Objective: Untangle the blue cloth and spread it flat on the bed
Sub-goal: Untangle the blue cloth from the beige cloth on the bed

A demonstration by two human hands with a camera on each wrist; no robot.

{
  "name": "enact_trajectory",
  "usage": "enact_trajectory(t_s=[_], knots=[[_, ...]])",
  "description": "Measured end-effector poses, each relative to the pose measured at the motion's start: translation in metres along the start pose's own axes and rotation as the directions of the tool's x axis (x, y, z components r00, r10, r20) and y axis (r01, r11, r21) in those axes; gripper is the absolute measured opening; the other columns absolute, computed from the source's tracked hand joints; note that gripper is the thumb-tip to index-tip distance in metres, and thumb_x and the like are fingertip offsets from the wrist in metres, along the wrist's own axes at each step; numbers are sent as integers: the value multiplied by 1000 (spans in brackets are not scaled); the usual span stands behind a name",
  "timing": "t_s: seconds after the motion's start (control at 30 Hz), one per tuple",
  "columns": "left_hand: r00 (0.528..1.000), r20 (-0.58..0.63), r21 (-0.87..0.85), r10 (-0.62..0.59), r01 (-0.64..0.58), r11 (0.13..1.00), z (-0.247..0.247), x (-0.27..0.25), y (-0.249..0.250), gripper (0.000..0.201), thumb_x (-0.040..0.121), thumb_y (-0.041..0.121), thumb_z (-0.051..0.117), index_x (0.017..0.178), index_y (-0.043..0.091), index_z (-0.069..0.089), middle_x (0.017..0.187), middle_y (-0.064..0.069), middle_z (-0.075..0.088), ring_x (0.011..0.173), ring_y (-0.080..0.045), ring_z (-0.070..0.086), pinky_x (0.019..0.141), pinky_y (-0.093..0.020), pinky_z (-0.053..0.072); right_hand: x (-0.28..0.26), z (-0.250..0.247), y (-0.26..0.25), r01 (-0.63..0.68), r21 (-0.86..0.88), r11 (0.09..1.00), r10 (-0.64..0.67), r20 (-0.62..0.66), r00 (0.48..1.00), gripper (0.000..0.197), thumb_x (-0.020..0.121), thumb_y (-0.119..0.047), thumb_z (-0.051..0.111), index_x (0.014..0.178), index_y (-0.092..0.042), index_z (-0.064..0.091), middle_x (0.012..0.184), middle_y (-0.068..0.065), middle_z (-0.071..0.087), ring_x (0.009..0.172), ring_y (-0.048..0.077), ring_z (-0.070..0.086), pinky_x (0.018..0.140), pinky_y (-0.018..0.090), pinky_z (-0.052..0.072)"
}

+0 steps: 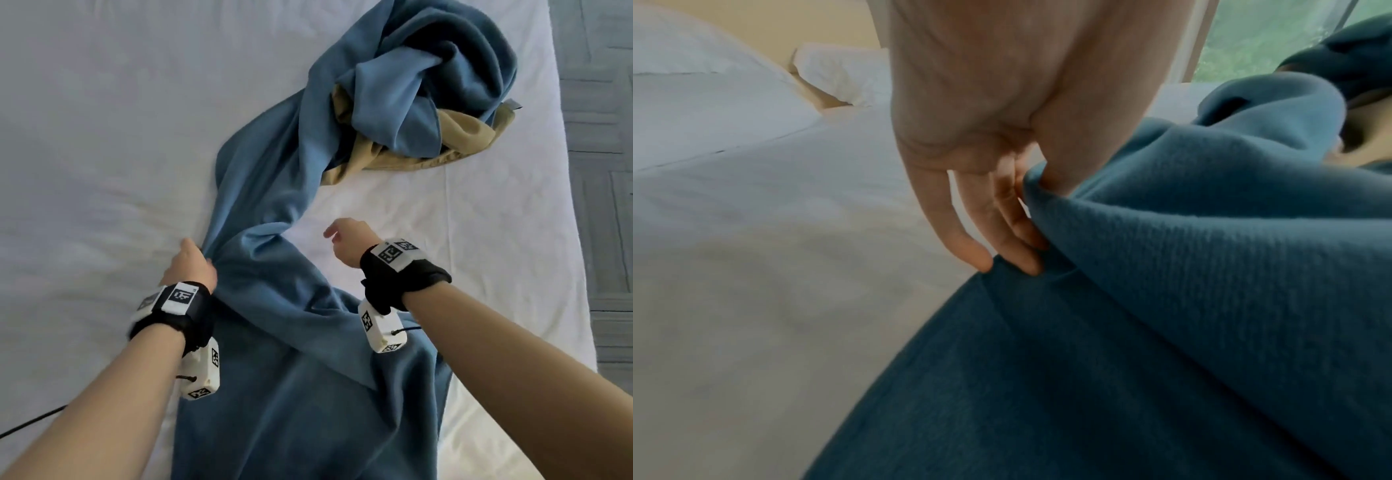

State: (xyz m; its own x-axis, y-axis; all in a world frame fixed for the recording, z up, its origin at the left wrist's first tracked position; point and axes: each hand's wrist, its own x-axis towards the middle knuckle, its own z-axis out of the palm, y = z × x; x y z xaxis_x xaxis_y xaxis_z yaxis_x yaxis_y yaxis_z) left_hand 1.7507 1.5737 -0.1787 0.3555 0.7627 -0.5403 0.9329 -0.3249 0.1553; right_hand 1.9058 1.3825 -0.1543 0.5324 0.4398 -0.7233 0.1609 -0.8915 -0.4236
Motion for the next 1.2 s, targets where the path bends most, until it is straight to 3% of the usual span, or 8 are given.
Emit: enact_trajectory(t_s=[0.27,0.37,0.57,0.67,0.77,0.87,1.03,1.2], knots=[[799,-256,7,544,-561,828,9,-22,36,52,78,11,55,129,15,47,130,-7,52,117,-33,48,92,-46,40,-5,51,-37,224,-59,973,-199,276,940,72,84,-2,50,146,-24,20,136,17,40,116,38,52,97,40,46],[894,-36,13,446,-446,895,15,-21,41,51,81,44,60,124,20,48,124,-5,56,113,-32,54,90,-46,47,-13,62,-38,263,-29,964,-237,346,908,67,84,0,46,145,-18,26,142,15,35,119,37,50,96,43,48],[986,-24,-315,168,-167,934,7,2,29,29,95,21,46,116,3,53,119,-23,60,110,-39,54,92,-40,42,-3,49,-21,74,123,990,-98,201,975,47,77,3,67,119,-8,51,128,9,55,108,24,56,78,21,44],[987,158,-694,3,109,712,8,3,28,32,96,20,40,119,0,50,104,-20,57,94,-32,57,90,-48,50,6,47,-25,-55,338,940,-1,164,986,57,75,4,71,123,-3,40,131,12,52,107,30,60,87,35,52],[947,321,-866,-17,301,400,10,-5,34,21,98,15,36,98,4,54,82,-11,54,73,-21,53,68,-31,49,7,48,-37,-111,519,848,-28,253,967,84,79,5,66,144,-12,16,142,16,40,96,40,64,88,50,53],[923,382,-890,52,353,288,3,-9,36,26,99,10,34,91,1,57,87,-14,59,87,-24,59,77,-30,49,7,47,-47,-27,586,809,-161,266,950,96,79,7,64,148,-24,6,136,14,44,80,37,65,72,48,58],[922,373,-883,106,318,345,-6,-9,32,38,100,10,30,131,-7,45,128,-26,54,120,-33,52,107,-42,40,6,38,-57,178,379,908,-277,223,935,50,77,-1,69,123,-7,52,113,17,65,102,28,63,78,26,51],[940,304,-818,154,175,548,-10,-10,23,15,97,17,43,106,13,55,106,-14,58,100,-26,56,75,-35,50,2,32,-55,94,670,736,-254,145,956,45,84,16,40,122,-3,55,91,6,61,83,16,59,76,26,52]])
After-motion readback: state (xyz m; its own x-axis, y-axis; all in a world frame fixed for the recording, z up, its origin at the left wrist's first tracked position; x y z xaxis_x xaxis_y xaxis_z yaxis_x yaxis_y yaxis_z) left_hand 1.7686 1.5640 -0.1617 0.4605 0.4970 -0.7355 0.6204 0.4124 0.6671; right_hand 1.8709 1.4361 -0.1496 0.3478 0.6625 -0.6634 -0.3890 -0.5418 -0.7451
